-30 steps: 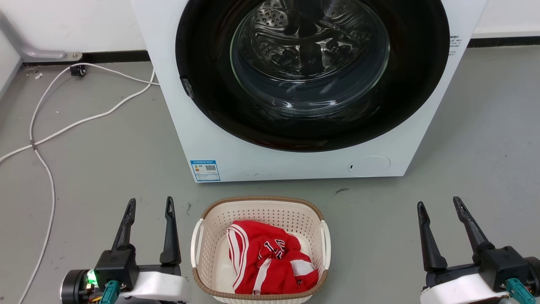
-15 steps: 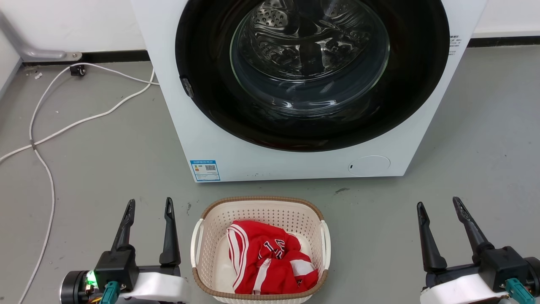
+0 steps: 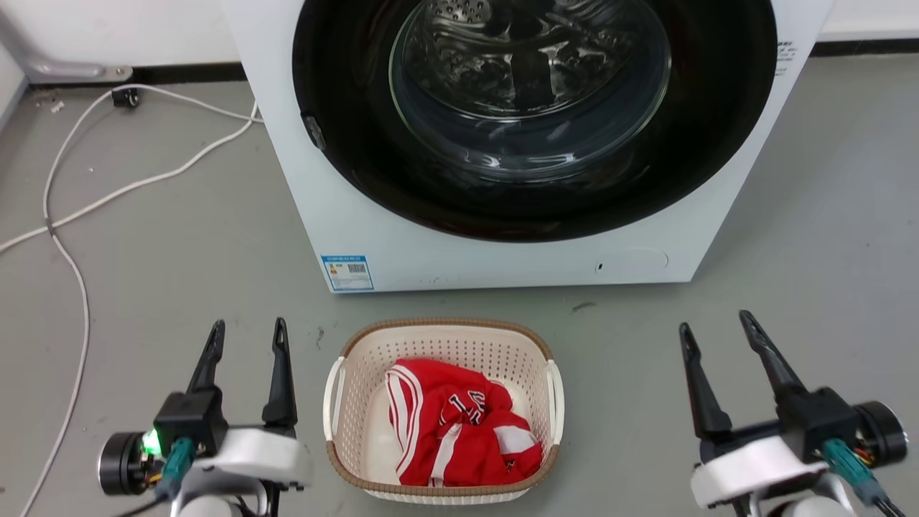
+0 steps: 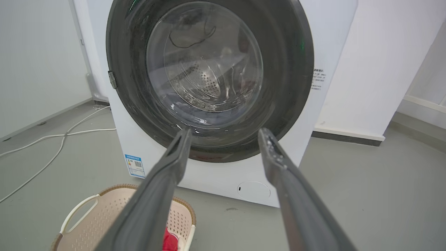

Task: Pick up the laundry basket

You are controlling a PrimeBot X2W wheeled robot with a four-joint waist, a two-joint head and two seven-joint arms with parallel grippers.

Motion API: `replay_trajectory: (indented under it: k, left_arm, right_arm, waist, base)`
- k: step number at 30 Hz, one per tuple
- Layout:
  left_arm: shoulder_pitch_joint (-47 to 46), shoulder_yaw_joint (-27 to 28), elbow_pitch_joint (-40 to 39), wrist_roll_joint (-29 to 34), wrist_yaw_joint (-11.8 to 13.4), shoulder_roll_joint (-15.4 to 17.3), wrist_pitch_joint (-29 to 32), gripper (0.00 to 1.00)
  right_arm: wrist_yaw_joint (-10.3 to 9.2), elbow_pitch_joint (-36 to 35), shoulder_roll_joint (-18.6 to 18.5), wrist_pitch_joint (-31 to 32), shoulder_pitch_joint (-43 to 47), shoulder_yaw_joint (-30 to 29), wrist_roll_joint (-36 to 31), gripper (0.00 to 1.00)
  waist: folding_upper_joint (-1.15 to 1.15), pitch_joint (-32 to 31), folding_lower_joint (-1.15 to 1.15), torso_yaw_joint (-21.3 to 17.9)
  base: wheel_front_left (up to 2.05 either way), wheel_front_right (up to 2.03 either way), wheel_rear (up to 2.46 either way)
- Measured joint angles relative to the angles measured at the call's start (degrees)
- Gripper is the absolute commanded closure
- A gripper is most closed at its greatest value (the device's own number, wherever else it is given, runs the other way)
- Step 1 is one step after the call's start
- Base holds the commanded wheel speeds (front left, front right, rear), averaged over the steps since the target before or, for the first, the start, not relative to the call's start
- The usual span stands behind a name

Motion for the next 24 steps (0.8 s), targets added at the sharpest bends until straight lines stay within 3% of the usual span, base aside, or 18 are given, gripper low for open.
replay_trajectory:
  k: [11, 24]
  left_arm:
    - [-14.17, 0.47, 19.84, -0.01, -3.83, 3.02, 0.0, 0.0]
    - [-30.64, -1.68, 42.79, -0.22, -5.56, 6.79, -0.01, 0.0]
  right_arm:
    - [0.0, 19.07, -0.05, 0.0, -12.49, 5.04, -3.32, 0.0]
    - [0.0, 45.78, -0.2, 0.01, -29.83, 11.56, -3.53, 0.0]
  waist:
    - [0.0, 6.68, 0.01, -0.3]
    - [0.0, 17.21, 0.01, -1.74]
  base:
    - [0.0, 0.0, 0.0]
    - [0.0, 0.0, 0.0]
